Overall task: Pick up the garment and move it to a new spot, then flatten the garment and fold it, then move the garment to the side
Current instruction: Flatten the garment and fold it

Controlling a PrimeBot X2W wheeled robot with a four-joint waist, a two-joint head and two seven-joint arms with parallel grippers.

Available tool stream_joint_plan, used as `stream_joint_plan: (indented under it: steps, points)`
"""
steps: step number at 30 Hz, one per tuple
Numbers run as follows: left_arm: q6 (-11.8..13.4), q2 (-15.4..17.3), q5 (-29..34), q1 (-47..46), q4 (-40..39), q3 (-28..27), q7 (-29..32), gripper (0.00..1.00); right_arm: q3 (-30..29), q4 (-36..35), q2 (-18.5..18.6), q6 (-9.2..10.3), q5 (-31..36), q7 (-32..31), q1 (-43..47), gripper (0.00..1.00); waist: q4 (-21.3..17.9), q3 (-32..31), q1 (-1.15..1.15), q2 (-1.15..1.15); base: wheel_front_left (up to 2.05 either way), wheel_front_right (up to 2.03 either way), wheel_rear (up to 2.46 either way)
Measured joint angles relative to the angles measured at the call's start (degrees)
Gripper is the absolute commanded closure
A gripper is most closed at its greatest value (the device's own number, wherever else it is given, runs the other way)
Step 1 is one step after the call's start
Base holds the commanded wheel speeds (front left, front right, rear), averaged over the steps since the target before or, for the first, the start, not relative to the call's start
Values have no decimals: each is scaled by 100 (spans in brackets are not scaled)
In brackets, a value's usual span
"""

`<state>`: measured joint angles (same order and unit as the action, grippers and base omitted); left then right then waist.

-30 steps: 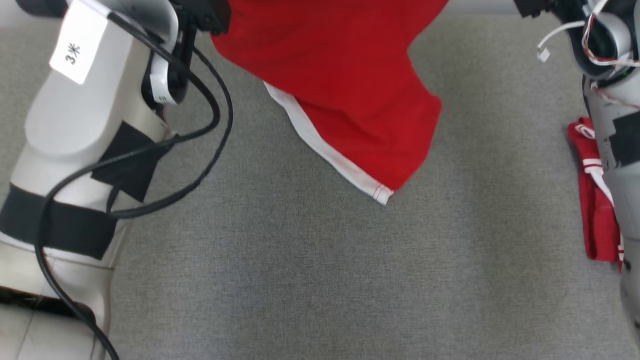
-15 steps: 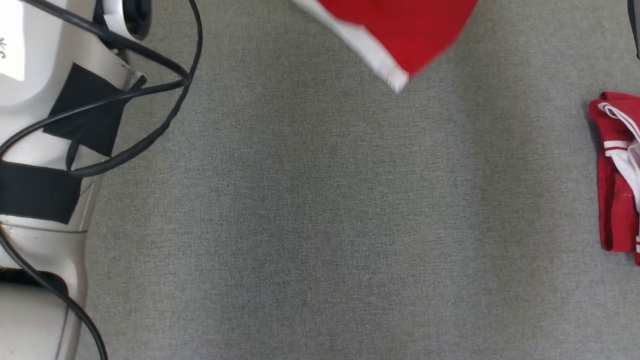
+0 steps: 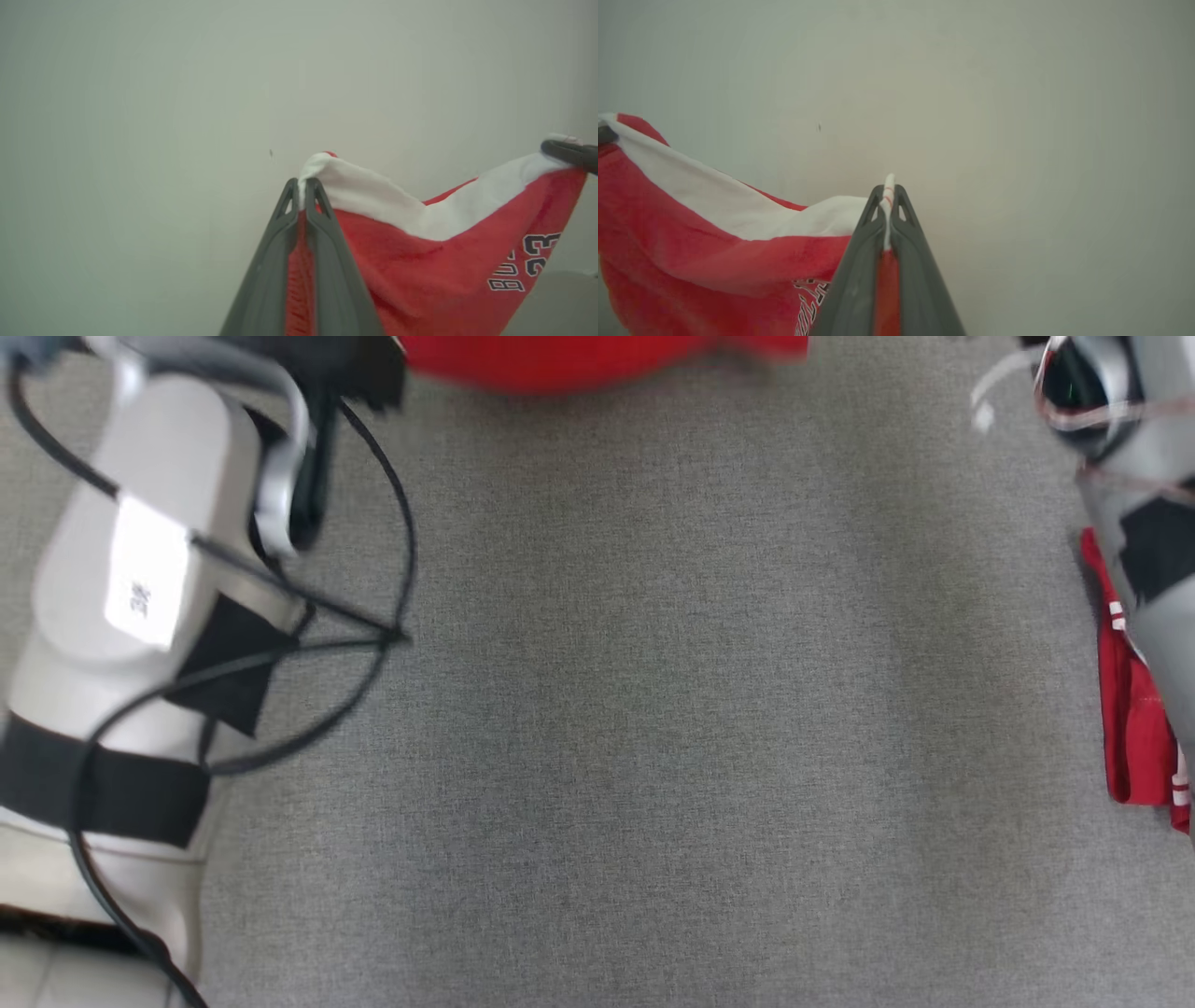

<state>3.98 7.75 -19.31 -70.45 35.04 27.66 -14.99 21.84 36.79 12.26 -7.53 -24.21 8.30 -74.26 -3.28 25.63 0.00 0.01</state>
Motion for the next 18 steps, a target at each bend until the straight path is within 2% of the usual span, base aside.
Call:
stream_joint_plan:
  steps: [1, 4, 8, 10, 13, 18]
  points:
    - [-156, -9, 4, 71, -36, 49, 0, 100, 80, -64, 74, 0, -66, -157, 112, 100, 6, -4, 0, 0, 0, 0, 0]
    - [-353, -21, 42, 327, -208, 30, 0, 100, 188, -430, 303, 0, -308, -506, 543, 100, 37, -41, 0, 0, 0, 0, 0]
    - [-513, 107, 172, 924, -454, 76, 0, 100, 274, -1159, 582, -1, -556, -1134, 1283, 100, 75, -168, 0, 0, 0, 0, 0]
    - [-600, 178, 266, 1228, -703, 71, 0, 100, 134, -1589, 673, -1, -683, -1341, 1709, 100, 90, -255, 0, 0, 0, 0, 0]
    - [-643, 272, 302, 1834, -947, 78, 0, 100, -123, -2196, 760, -1, -725, -1703, 2423, 100, 115, -405, -1, -1, 0, 0, 0]
    - [-600, 433, 321, 2824, -1212, 109, 0, 100, -682, -3131, 646, 0, -737, -2397, 3739, 100, 158, -702, -2, 0, 0, 0, 0]
